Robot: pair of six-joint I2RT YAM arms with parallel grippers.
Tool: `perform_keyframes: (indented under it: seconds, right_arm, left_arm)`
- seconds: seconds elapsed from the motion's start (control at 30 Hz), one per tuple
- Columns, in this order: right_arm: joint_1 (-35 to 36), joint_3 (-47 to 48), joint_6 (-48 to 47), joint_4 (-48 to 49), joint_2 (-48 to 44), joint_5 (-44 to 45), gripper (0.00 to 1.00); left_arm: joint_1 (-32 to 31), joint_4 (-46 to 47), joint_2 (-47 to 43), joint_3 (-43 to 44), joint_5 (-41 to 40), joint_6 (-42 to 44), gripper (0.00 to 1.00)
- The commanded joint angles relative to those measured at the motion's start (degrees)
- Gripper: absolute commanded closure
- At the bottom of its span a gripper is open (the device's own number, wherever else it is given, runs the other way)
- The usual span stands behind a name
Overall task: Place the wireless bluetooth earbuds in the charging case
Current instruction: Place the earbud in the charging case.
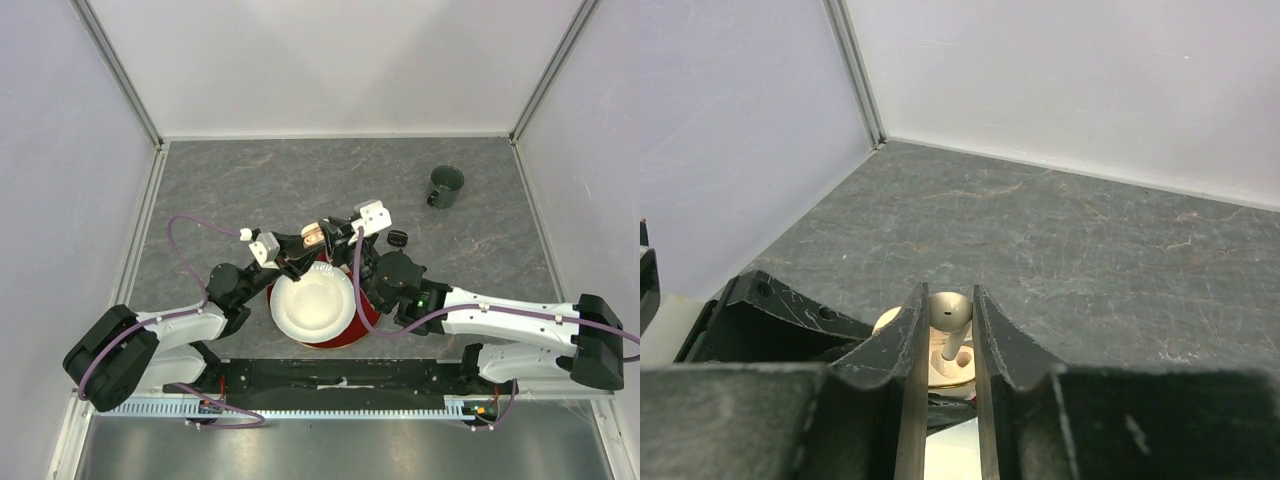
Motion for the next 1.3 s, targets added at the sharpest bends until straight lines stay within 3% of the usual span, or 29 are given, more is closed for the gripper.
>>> perform_keyframes:
  seconds: [0.0,0.97,1.27]
  right_arm:
    - [0.21,1.46,-0.37,2.97,1.45,-1.66,1.0]
    - [0.21,-1.35,-2.48,4.03,3.21,-1.22,1.0]
    - [0.21,-1.44,-4.41,1.66,2.94,-4.99,1.0]
  left_arm:
    - [-0.4,7.7,-0.99,1.7,0.1,-1.18,0.98]
    - [-0.4,8.66,-4.59,0.82,-0.78,-2.5,0.98]
    - [-0.49,8.49,-4.86,1.08,-2.18,-2.59,0.98]
